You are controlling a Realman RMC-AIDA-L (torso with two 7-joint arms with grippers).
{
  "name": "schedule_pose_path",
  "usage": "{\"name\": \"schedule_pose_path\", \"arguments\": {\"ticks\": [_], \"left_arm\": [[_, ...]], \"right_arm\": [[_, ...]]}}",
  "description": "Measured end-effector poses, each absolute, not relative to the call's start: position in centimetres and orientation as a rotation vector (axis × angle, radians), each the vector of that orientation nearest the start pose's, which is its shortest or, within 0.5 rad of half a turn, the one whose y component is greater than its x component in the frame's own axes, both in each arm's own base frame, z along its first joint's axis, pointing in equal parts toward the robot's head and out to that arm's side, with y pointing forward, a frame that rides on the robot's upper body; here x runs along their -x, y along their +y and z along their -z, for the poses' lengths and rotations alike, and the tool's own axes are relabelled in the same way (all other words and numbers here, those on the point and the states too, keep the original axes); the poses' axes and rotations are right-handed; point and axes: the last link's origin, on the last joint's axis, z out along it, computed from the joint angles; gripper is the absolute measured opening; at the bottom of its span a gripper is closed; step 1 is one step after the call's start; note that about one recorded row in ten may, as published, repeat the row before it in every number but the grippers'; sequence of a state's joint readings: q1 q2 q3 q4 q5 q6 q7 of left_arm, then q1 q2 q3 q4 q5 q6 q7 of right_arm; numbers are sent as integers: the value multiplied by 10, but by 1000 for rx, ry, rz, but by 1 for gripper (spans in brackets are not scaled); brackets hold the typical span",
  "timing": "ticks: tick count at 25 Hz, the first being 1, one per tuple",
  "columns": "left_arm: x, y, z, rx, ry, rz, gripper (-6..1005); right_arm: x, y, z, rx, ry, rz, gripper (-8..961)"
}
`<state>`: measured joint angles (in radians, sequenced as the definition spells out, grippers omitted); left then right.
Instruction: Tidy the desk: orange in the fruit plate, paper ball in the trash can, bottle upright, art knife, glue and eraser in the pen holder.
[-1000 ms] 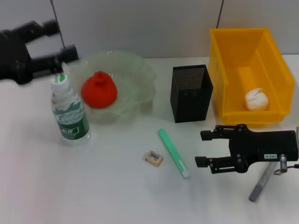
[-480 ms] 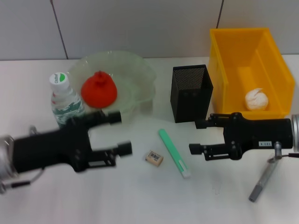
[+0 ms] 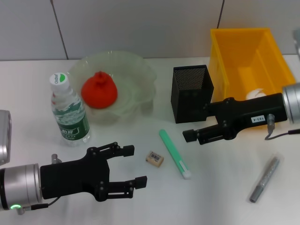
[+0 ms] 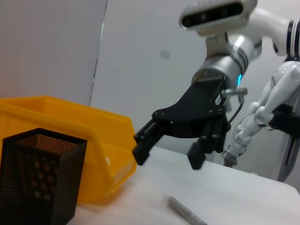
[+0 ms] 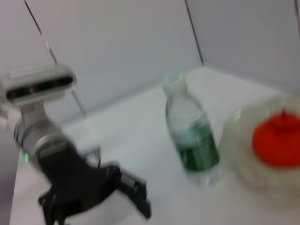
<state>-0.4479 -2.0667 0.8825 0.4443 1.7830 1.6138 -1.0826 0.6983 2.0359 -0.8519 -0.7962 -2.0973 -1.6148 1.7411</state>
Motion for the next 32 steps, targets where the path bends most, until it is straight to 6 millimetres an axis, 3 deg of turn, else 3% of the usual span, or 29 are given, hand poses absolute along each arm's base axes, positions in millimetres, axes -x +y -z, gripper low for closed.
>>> {"name": "schedule_pose_path", "arguments": {"ticks": [2, 3, 9, 13, 18, 23, 32], "left_arm": [[271, 281, 37, 2793, -471, 896, 875], [271, 281, 37, 2792, -470, 893, 875], [272, 283, 36, 2789, -454, 875, 875], [271, 283, 36, 2789, -453, 876, 876], [269, 287, 36, 2789, -441, 869, 876], [269, 289, 37, 2788, -442, 860, 876], [268, 290, 36, 2780, -452, 867, 875]], "right_arm": [[-191, 369, -13, 2988, 695, -312, 791], [-179, 372, -17, 3020, 701, -150, 791], [-149, 378, -19, 3072, 740, 137, 791], [-128, 383, -7, 3039, 718, 390, 791], [-116, 389, 8, 2974, 661, 569, 791], [-119, 395, 30, 2918, 582, 700, 791], [-122, 400, 59, 2889, 457, 694, 790]]}}
